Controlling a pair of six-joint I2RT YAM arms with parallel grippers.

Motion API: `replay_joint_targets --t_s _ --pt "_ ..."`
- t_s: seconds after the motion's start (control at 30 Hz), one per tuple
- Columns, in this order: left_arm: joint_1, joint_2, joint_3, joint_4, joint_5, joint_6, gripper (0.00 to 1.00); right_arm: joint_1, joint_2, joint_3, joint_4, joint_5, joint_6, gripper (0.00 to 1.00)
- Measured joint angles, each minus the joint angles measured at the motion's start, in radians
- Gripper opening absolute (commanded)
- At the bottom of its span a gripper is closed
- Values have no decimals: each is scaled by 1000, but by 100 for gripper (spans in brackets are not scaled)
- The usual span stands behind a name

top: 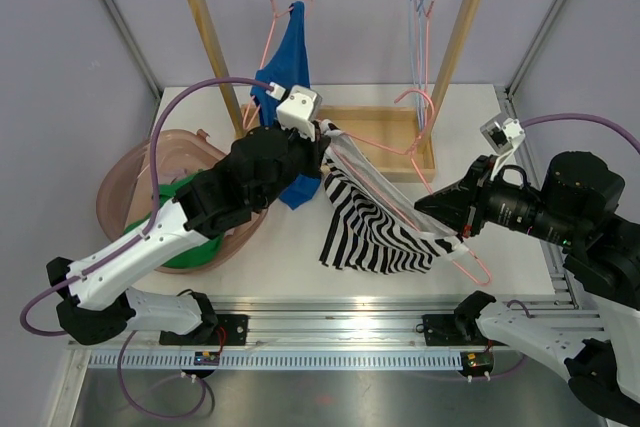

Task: Remove the tank top from the hanger

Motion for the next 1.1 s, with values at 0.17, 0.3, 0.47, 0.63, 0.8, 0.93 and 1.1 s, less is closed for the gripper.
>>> replay_joint_targets --t_s 0.17,0.3,0.47,0.63,0.8,0.93,1.1 --pt "4 -8 0 -71 -221 -45 0 0 -27 -43 -10 -26 -73 0" --pt "82 -64 -21 -142 -303 -130 0 0 -84 -117 -4 -111 -149 0" --pt "149 -156 -54 -193 -246 -208 0 0 -132 -189 85 -237 -210 0" --pt "179 -242 -158 -157 -88 -213 0 0 -182 -279 184 -295 -220 0" --pt "192 -379 -324 -71 130 -206 0 0 -239 -382 351 -274 -208 0" --pt "192 -465 -424 48 320 -201 0 0 -277 -510 571 -214 -159 0" --pt "120 -500 -535 204 562 -177 0 0 -326 -775 1034 -117 -46 0"
